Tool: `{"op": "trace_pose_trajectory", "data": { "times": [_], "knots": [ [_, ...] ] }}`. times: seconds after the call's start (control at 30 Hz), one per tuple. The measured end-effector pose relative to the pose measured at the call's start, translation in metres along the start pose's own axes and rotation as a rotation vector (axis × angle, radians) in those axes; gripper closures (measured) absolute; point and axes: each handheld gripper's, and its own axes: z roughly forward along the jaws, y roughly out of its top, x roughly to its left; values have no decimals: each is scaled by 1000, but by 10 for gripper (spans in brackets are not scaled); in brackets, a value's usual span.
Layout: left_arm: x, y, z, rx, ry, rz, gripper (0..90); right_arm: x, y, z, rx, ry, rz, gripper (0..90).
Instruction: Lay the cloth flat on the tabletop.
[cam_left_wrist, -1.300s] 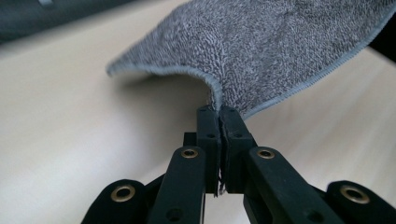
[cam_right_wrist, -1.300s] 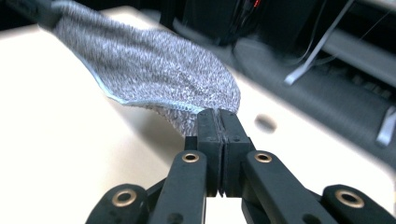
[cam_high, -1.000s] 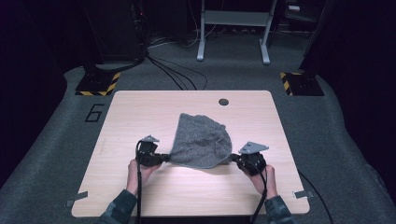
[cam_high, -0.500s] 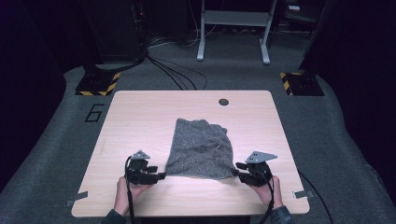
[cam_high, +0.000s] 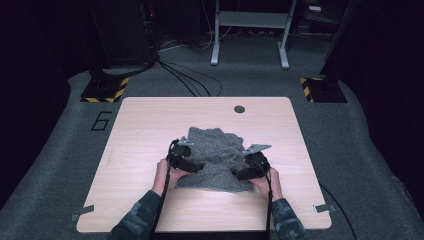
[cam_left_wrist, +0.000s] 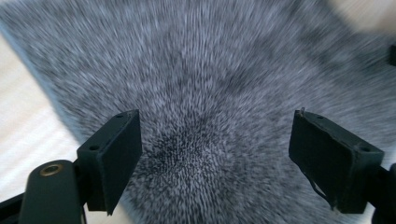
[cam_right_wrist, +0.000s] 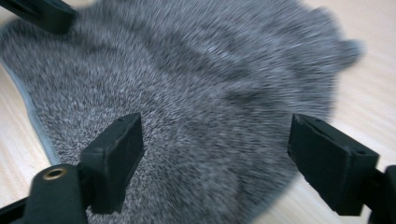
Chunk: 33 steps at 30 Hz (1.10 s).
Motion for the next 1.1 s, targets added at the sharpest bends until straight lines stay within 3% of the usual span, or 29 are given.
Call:
{"op": "trace_pose_trajectory", "data": {
  "times": [0.07,0.13,0.3,0.43,0.5,0.57,0.63,0.77,0.8,0.87,0.93,0.97,1.0,1.03,1.07,1.1],
  "knots": [
    [0,-6,6,25,5,-12,160,3,-1,8,30,9,-3,168],
    [-1,-12,4,7,16,-15,157,6,-3,13,46,23,1,169],
    [-4,-24,-4,10,39,-14,154,19,-8,20,80,42,-56,165],
    [-11,-38,-14,12,56,5,152,29,-13,17,80,52,-67,167],
    [-16,-49,-23,11,60,15,148,37,-16,15,83,50,-98,166],
    [-18,-53,-25,9,61,17,148,42,-20,10,90,79,-114,177],
    [-23,-63,-30,-12,64,19,146,43,-23,3,87,122,-90,196],
    [-23,-68,-31,-38,62,11,143,30,-20,-9,32,108,-63,234],
    [-24,-69,-31,-53,67,2,140,14,-11,-16,-8,61,-9,292],
    [-25,-71,-30,-71,79,1,140,-4,0,-17,-32,31,30,320],
    [-26,-72,-30,-76,80,8,140,-12,6,-17,-38,18,59,337],
    [-27,-74,-30,-77,89,26,140,-25,16,-13,-47,-22,86,386],
    [-27,-74,-30,-77,89,26,140,-25,16,-13,-47,-22,86,386],
    [-29,-75,-28,-94,110,37,140,-35,25,-4,-32,-66,108,442],
    [-29,-75,-28,-94,110,37,139,-35,25,-4,-32,-66,108,442],
    [-30,-76,-28,-100,122,52,139,-41,31,8,-11,-79,112,498]
  ]
}}
